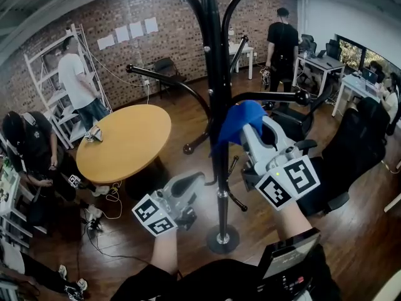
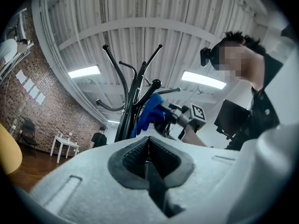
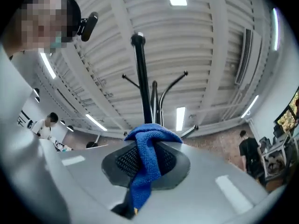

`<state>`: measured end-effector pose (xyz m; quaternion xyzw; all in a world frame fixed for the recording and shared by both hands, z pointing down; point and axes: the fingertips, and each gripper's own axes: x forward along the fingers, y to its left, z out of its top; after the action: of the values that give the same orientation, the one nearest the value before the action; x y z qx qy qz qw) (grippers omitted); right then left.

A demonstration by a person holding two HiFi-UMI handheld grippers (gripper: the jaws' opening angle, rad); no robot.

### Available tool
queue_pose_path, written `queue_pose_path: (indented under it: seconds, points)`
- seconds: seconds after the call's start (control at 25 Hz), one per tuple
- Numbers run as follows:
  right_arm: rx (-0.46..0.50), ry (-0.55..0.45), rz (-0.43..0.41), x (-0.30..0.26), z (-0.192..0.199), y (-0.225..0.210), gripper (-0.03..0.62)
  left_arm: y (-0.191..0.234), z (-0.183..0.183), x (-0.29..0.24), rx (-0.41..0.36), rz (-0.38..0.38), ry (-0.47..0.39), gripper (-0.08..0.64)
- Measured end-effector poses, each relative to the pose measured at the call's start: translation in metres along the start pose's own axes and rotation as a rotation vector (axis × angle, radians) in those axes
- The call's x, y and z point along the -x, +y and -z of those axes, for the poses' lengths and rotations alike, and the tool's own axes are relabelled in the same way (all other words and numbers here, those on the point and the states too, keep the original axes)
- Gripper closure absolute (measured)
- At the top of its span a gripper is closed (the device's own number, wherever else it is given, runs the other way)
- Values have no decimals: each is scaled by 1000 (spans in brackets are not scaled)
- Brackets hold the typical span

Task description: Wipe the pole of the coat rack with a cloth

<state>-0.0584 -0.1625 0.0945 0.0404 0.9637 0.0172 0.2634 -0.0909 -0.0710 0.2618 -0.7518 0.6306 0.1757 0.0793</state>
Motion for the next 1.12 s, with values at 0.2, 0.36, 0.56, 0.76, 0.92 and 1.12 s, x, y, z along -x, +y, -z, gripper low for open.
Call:
queue_pose_path:
  seconds: [0.2,0.36,0.56,0.76,0.92,1.12]
  points:
    - [46,-152,21,27,-67,3,569,3,-6,-1,-21,6,-6,560]
    - [79,-326,37,57,-114,9,569,3,-6,-3,-26,11,-4,560]
    - [-6,-220,6,32,-76,-3,571,0,-2,-2,-17,10,-2,560]
    - [-10,132,-101,-14,41,13,569,3,-1,1,-3,1,-4,560]
    - [-8,300,-129,-4,121,26,571,1,3,4,5,-2,-5,560]
    - [-111,541,-121,58,223,31,570,8,8,3,19,-6,-1,560]
